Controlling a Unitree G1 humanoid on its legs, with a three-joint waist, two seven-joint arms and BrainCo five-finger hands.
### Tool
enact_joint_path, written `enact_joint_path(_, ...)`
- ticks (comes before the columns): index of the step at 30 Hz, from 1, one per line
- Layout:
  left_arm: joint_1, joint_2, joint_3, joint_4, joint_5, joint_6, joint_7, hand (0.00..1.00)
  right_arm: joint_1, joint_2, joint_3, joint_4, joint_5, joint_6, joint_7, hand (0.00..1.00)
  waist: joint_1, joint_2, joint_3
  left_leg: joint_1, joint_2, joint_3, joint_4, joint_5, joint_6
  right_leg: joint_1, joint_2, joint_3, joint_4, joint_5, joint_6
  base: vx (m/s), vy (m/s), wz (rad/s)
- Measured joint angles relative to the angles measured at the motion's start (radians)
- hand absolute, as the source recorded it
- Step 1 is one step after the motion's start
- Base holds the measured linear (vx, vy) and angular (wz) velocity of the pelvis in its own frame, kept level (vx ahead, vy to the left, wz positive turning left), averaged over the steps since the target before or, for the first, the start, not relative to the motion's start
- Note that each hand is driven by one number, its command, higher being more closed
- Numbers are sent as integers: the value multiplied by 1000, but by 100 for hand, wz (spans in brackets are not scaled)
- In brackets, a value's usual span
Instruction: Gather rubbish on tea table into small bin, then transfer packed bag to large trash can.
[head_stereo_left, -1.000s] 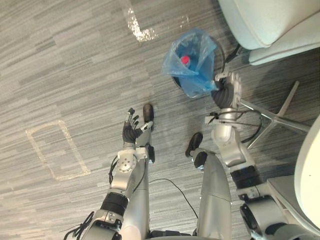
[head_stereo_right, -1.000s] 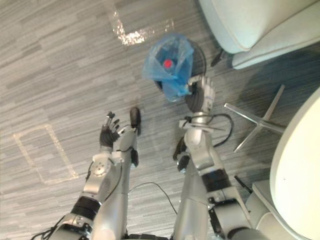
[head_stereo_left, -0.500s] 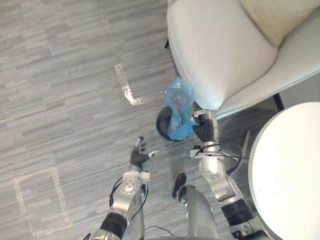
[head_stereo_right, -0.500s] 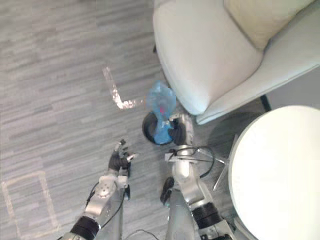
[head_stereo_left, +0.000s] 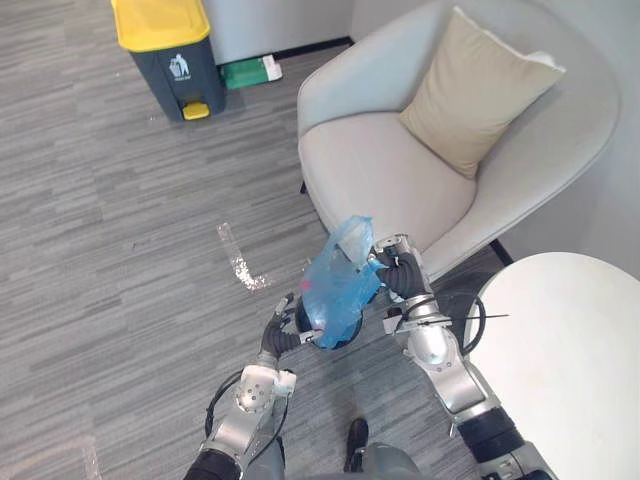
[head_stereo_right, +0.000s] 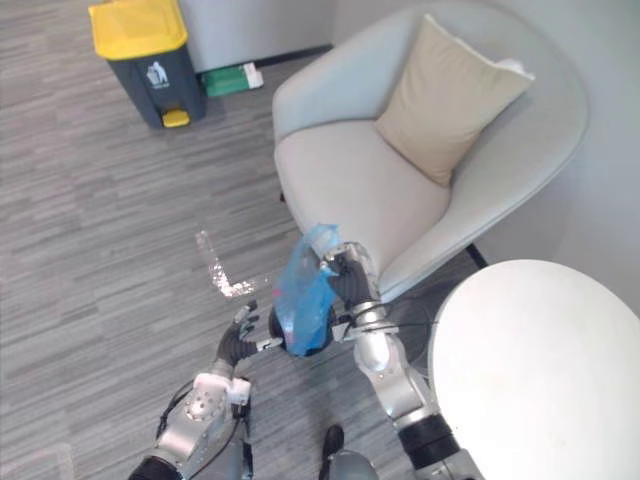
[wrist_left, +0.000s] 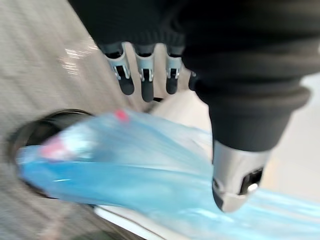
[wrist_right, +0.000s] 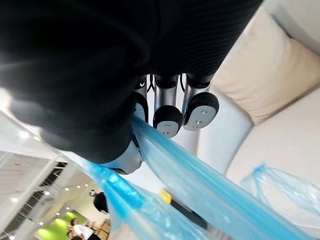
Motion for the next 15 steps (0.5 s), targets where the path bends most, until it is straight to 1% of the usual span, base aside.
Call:
enact_joint_path(2,8,13,0,-53,13,-4,-3,0,-5,-25,0,-47,52,-17,23,100,-2,-2,-14,14,0,12,-4,-1,0,3,0,19,-13,9,4,-63,37,-21)
enact_joint_path(4,8,29,2,-83,18,-8,-14,0,-12,-40,1,-74,92,-25,46,100,-3,-2,-16,37,-2,17,-5,-1,-1,33,-1,27,-29,16,7,-63,38,-11)
enact_joint_path(5,11,36,2,-92,22,-10,-15,0,-13,-45,3,-75,124,-32,62,100,-3,-1,-31,44,-2,17,-5,-1,-1,38,-1,29,-36,19,6,-69,28,-4)
enact_joint_path(7,16,40,6,-110,37,-12,-15,0,-22,-57,3,-75,171,-36,87,100,-3,6,-51,45,-3,14,-5,-2,-2,38,1,27,-35,20,7,-69,18,-2)
enact_joint_path(11,27,37,2,-130,63,-13,-16,0,-55,-61,20,-75,268,-36,124,100,-3,15,-68,51,-3,11,-6,3,-7,38,1,31,-34,28,7,-80,23,-3)
enact_joint_path(14,27,36,1,-140,116,-13,-16,0,-86,-60,41,-82,321,-41,148,100,-3,15,-73,63,-4,9,-7,4,-9,50,1,33,-36,31,8,-61,19,0)
enact_joint_path(15,27,36,2,-151,155,-12,-12,0,-98,-60,47,-87,340,-44,157,100,-3,14,-79,63,-4,8,-7,5,-10,51,1,33,-37,32,7,-37,14,1)
